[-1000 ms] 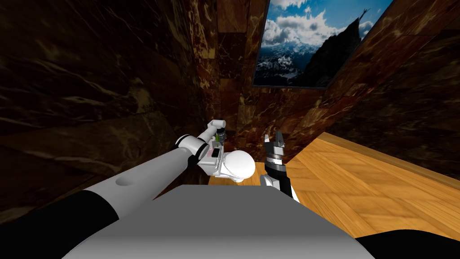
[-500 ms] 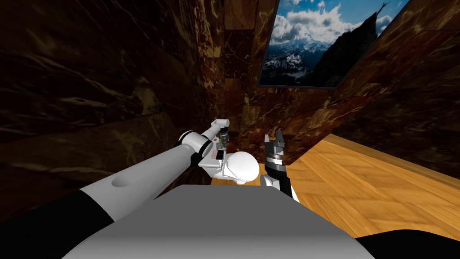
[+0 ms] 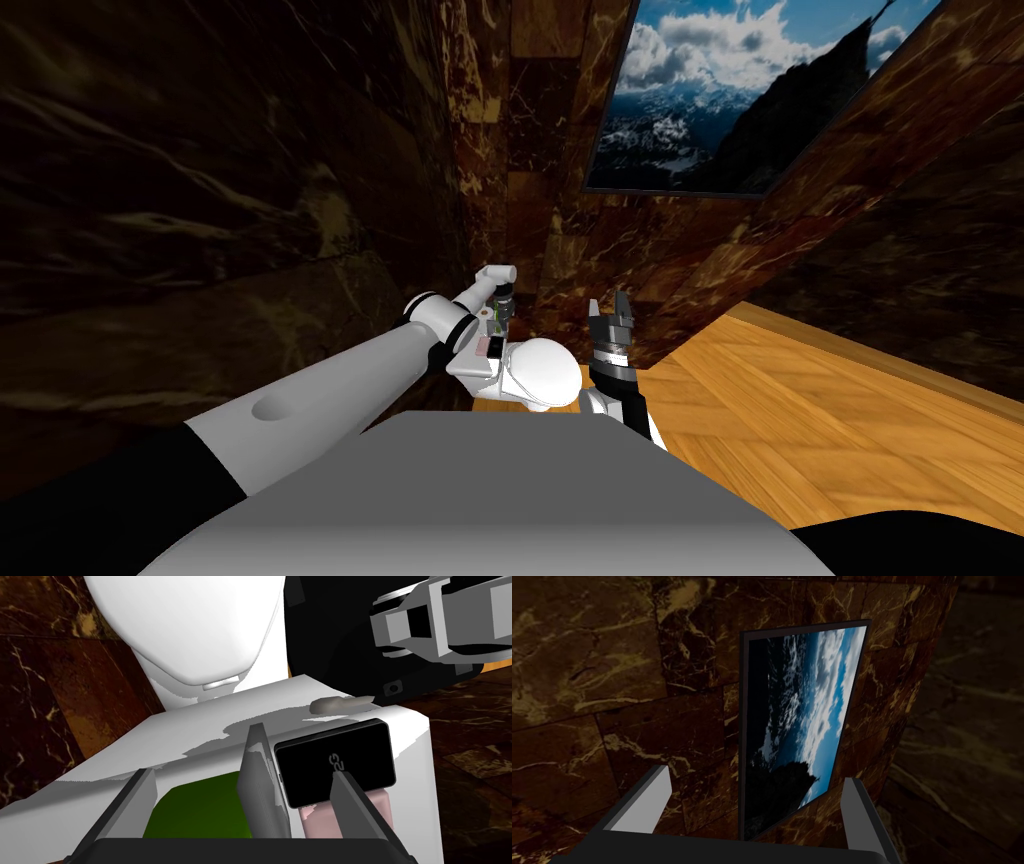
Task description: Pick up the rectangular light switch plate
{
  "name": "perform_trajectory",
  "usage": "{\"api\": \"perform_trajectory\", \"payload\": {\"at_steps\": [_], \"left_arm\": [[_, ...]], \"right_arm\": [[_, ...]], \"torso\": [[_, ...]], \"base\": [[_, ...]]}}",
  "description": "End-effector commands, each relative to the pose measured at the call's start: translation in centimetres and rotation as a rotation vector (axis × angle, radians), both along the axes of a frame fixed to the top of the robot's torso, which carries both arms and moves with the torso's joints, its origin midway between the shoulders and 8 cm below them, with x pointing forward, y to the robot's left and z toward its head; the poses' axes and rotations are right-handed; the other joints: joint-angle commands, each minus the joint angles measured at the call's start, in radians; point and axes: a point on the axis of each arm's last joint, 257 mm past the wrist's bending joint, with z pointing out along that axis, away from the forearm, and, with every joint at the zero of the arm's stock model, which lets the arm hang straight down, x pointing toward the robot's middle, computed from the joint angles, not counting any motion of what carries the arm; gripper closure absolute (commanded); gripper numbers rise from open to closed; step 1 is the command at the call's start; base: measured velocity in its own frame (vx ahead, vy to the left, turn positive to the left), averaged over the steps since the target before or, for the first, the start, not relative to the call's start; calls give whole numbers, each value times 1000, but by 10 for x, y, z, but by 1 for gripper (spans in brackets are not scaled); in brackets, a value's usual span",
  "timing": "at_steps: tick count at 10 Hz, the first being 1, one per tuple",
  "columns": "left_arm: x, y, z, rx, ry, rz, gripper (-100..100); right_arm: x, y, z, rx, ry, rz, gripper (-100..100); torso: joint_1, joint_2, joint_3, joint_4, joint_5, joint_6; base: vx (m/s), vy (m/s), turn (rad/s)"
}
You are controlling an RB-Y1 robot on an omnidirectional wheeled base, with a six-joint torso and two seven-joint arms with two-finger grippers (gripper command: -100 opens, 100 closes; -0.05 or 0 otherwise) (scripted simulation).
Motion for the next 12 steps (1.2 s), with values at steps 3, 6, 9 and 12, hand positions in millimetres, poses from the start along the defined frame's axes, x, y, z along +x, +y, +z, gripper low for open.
{"api": "perform_trajectory", "payload": {"at_steps": [3,6,9,12], "left_arm": [[-4,-1,-1,3,13,-1,0],[-5,2,-26,3,13,8,-100],[-5,2,-22,3,14,7,100],[-5,2,-23,4,16,8,100]], "right_arm": [[0,0,0,0,0,0,0],[0,0,0,0,0,0,0],[0,0,0,0,0,0,0],[0,0,0,0,0,0,0]], "torso": [[0,0,0,0,0,0],[-1,0,0,0,0,0],[0,1,0,0,0,0],[-1,-3,-2,-1,0,1]], "base": [[0,0,0],[3,-12,-34],[0,-2,-1],[0,0,0]]}}
